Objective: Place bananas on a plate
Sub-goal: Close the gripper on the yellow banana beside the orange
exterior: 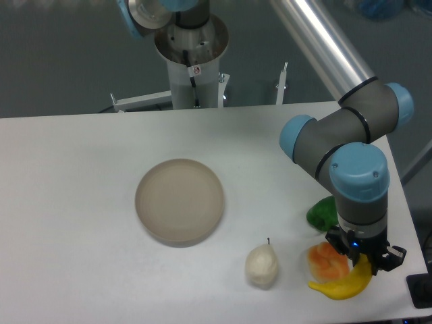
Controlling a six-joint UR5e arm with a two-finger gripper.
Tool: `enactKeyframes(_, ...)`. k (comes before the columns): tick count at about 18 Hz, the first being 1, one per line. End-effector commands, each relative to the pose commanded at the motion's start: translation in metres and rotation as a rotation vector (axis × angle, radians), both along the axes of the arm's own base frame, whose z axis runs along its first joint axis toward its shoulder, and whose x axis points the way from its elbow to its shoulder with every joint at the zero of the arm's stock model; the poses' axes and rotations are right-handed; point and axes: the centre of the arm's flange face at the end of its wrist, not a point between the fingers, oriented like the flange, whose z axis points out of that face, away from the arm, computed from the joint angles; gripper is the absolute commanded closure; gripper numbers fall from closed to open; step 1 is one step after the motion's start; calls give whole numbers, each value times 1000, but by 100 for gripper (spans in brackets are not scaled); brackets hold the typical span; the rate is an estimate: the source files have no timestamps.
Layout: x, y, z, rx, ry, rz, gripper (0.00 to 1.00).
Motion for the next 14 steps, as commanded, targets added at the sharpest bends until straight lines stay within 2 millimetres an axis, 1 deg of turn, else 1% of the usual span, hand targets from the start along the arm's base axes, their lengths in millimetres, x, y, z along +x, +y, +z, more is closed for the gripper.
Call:
enactKeyframes(12,4,-3,1,-2,-9,-5,67)
enactKeyframes(14,5,-4,-3,-8,-18,-3,67)
